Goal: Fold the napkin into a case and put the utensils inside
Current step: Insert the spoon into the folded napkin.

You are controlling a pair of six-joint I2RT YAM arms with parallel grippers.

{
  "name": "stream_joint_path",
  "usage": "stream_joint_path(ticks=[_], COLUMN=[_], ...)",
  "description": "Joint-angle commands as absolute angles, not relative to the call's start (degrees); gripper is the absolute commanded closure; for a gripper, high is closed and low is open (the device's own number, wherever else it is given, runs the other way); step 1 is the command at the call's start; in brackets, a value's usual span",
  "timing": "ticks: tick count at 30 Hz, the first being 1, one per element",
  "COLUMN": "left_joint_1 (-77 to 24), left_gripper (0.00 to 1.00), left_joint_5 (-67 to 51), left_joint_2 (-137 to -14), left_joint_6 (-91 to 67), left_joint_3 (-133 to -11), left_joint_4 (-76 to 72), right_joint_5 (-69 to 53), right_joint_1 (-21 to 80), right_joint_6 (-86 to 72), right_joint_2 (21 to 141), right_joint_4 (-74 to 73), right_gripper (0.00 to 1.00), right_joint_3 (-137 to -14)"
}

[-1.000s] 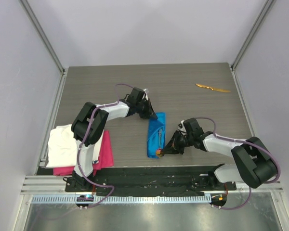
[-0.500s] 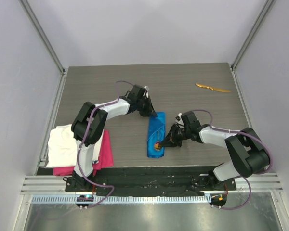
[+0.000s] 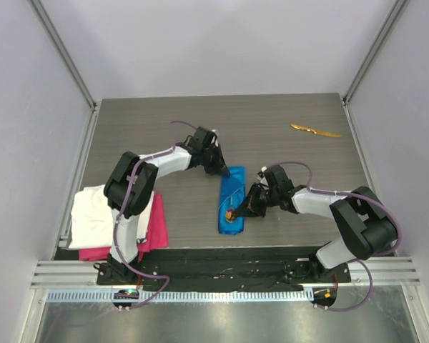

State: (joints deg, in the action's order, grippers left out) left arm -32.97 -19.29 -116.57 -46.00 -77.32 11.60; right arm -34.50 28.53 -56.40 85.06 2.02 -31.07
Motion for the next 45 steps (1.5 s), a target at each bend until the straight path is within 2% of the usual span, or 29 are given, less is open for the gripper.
stream_joint_path(ticks=[1,11,14,15,18,21,27,31,33,38,41,43,45], left_joint_1=[-32.6,-32.4,-32.4,-32.4,-32.4,-32.4,-32.4,-32.4,-32.4,-32.4,-32.4,-32.4,-32.4], left_gripper=[0.99,1.00,1.00,1.00,1.00,1.00,1.00,1.00,0.98,0.89,0.79,0.70,0.65], left_joint_5=[-18.7,-19.0,-19.2,-19.2,-19.2,-18.8,-18.6,-19.4,-20.1,-21.7,-22.0,-21.8,-22.1], left_joint_2=[-112.4,-110.9,-110.7,-110.6,-109.9,-109.1,-105.6,-102.8,-101.1,-96.6,-92.3,-88.6,-86.1], left_joint_6=[-45.0,-44.6,-44.6,-44.6,-44.6,-44.5,-44.4,-44.6,-44.7,-44.2,-43.4,-42.5,-42.3], left_joint_3=[-76.9,-76.1,-75.9,-75.8,-75.3,-75.0,-74.1,-72.1,-71.1,-69.1,-67.3,-65.9,-63.8], left_joint_4=[11.9,12.2,12.2,12.3,12.4,12.5,13.2,13.4,13.8,15.1,16.6,18.0,18.3], right_joint_5=[-33.1,-29.4,-29.7,-30.0,-30.1,-29.1,-27.4,-22.5,-17.7,-10.5,2.3,14.0,20.5], right_joint_1=[31.0,31.4,31.4,31.5,31.7,31.6,31.7,31.6,30.7,20.9,16.0,14.8,12.8], right_joint_6=[-60.0,-61.3,-62.3,-62.6,-62.1,-60.3,-58.0,-53.2,-51.0,-45.3,-43.9,-44.4,-44.8], right_joint_2=[86.6,88.6,89.4,89.3,87.5,85.3,81.0,75.3,74.1,75.5,79.5,85.0,91.7], right_joint_4=[8.9,10.0,11.7,12.0,12.5,9.3,3.0,-8.5,-13.9,-21.6,-28.7,-32.5,-35.5], right_gripper=[0.99,0.99,0.96,0.93,0.72,0.61,0.53,0.46,0.39,0.32,0.30,0.29,0.28], right_joint_3=[-31.6,-31.6,-31.4,-31.3,-31.4,-32.4,-32.3,-34.4,-36.5,-44.0,-56.7,-62.0,-70.3])
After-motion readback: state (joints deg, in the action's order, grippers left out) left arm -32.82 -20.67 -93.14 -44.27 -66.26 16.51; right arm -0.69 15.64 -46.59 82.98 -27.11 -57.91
